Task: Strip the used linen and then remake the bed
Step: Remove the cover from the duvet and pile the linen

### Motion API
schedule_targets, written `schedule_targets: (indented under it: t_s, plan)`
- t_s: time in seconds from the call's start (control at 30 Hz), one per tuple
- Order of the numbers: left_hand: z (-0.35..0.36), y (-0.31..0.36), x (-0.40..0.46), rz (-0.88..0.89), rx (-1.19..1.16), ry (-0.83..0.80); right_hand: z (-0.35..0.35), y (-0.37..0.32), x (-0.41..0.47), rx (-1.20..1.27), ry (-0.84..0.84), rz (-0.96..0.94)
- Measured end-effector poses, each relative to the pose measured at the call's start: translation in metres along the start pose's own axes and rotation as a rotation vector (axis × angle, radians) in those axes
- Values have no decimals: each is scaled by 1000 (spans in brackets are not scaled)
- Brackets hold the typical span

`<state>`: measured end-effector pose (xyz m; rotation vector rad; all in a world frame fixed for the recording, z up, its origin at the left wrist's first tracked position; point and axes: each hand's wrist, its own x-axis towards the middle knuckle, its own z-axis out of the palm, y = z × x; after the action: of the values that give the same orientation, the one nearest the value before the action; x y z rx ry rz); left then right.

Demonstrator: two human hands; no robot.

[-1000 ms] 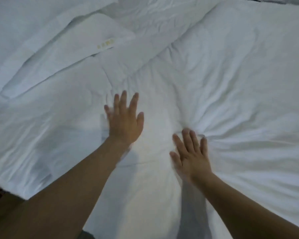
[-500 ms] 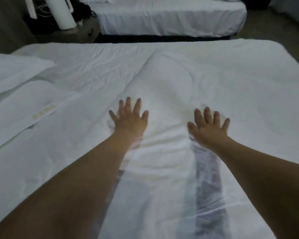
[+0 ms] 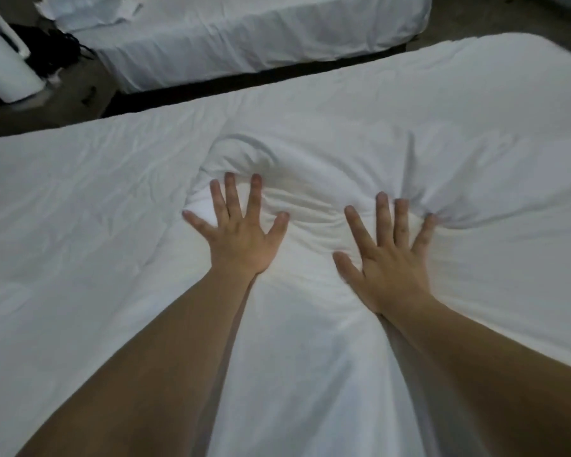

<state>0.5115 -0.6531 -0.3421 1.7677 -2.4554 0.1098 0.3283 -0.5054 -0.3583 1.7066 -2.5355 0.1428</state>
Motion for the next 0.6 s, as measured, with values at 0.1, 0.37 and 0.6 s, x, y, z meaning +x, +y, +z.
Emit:
schedule_targets:
  t_s: [0.1, 0.37, 0.6]
  plan:
    - [-1, 2, 51, -9, -29, -11, 5, -4, 30, -1, 6, 3]
    - [-10, -15, 160, -295, -349, -311, 20, -5, 64, 40, 20, 22]
    - [-34, -35, 148, -592, -651, -463, 26, -2, 66, 60, 11, 1]
